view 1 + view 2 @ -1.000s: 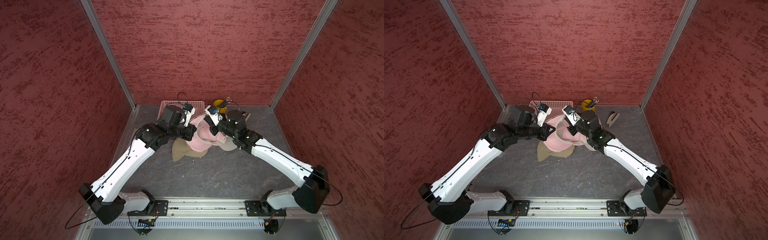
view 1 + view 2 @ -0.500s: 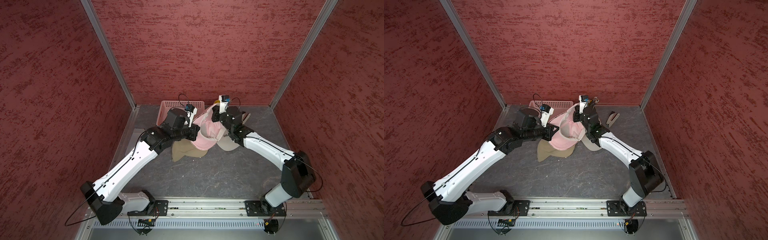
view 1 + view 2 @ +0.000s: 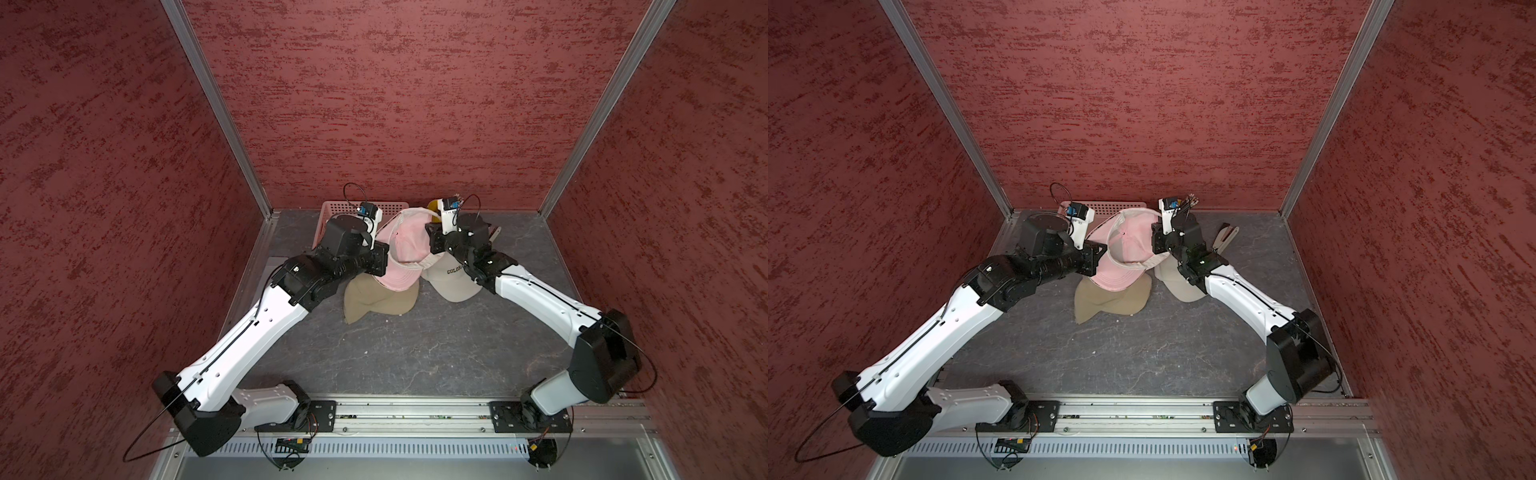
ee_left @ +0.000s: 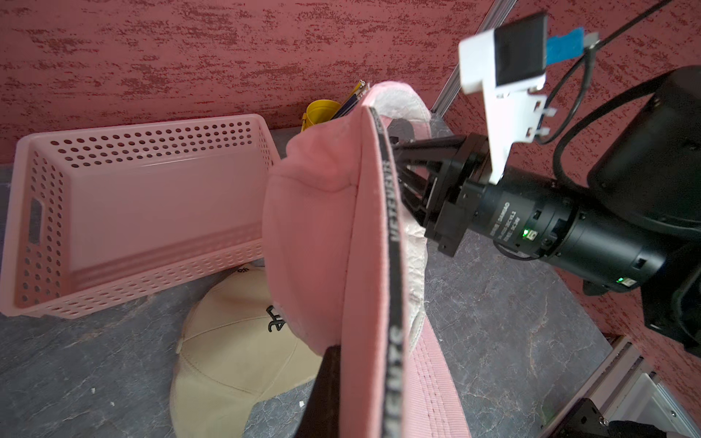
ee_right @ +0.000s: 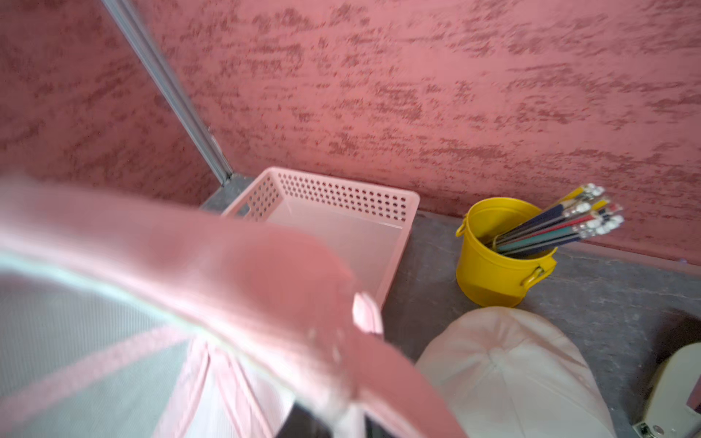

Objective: Turn the baseball cap inside out
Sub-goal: Turn over the baseball cap.

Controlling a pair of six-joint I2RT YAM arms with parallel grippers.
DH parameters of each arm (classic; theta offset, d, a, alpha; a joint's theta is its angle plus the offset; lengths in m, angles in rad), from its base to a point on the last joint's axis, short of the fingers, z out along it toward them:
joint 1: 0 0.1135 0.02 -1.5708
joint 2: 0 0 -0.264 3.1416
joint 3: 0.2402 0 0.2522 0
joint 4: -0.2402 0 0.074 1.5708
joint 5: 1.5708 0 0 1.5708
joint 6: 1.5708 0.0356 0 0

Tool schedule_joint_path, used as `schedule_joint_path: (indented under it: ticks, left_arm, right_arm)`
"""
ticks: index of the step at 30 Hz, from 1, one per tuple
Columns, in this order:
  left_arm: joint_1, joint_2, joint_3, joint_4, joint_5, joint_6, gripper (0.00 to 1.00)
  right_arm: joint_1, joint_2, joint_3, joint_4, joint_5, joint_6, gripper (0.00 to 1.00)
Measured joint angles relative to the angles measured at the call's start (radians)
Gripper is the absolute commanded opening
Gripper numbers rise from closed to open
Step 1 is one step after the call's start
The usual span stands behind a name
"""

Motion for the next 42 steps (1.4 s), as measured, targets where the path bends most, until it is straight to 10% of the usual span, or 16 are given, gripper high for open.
schedule_joint_path:
  ticks: [10,20,42]
  left_arm:
    - [0.044,0.045,0.078,-0.098,0.057,0.027,0.0]
    - [0.035,0.071,0.087,-0.126,0.108,0.032,0.0]
    - [-0.004,0.036,-0.038,0.017,0.1,-0.043,0.0]
  right_arm:
    - [0.009,-0.217,-0.027,-0.076,-0.237,-0.256,0.02]
    - [0.043,-0.059,0.009,-0.066,-0.335,-0.346,0.0]
    - [-0.086,0.084,0.071,0.282,-0.116,0.251,0.0]
